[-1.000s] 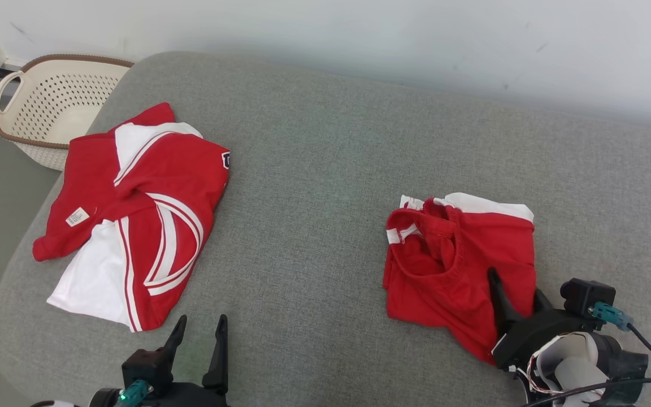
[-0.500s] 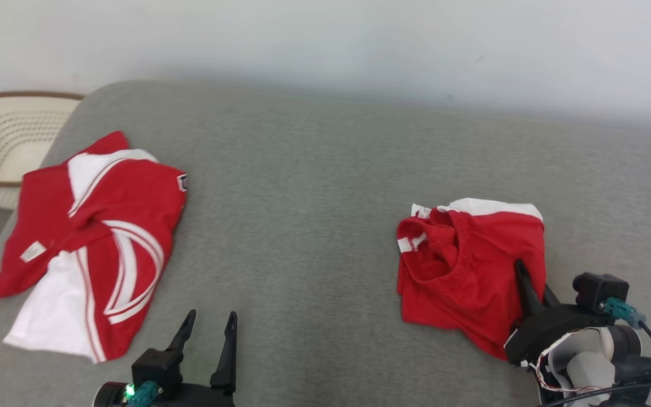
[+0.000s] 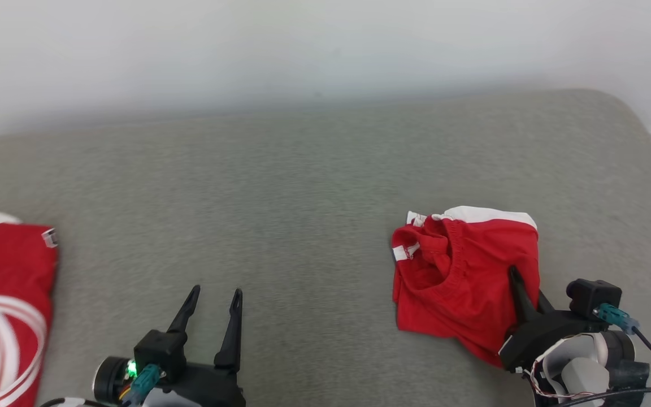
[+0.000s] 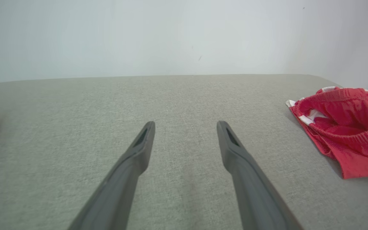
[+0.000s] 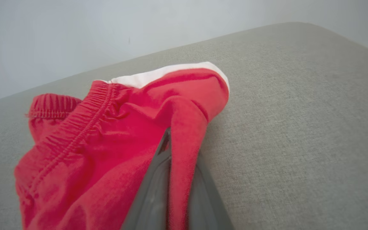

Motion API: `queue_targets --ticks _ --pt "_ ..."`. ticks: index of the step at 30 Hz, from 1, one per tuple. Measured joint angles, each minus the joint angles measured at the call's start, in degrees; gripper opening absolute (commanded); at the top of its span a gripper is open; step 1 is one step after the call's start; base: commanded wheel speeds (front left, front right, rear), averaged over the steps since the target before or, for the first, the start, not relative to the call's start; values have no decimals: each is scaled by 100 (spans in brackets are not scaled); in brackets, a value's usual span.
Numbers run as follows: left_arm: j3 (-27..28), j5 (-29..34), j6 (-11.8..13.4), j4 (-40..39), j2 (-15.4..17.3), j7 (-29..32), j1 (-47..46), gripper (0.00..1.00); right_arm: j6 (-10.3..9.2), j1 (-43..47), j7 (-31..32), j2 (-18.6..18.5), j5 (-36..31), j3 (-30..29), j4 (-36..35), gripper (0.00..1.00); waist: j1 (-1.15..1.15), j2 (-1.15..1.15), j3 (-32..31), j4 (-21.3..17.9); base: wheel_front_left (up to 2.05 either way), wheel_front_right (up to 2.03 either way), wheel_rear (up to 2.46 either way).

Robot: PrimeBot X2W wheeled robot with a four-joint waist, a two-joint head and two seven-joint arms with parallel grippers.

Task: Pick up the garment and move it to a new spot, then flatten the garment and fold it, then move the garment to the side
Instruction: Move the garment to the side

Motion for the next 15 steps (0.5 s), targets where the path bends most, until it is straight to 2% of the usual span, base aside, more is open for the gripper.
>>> queue_targets --ticks 2,6,11,15 --pt "-79 44 -32 -81 -1 0 -110 100 0 -21 0 32 -5 42 -5 0 0 0 45 -337 0 0 0" --pt "-170 115 -42 -186 -4 1 -303 100 0 -120 0 57 -49 116 -37 0 0 0 170 -717 0 0 0" --pt "-283 210 -53 -291 -5 0 -536 100 0 -455 1 27 -201 82 -132 0 1 1 504 -958 0 0 0" --pt "-372 348 -98 -298 -9 1 -747 100 0 -992 0 -177 -660 -151 -136 0 1 1 829 -1023 0 0 0"
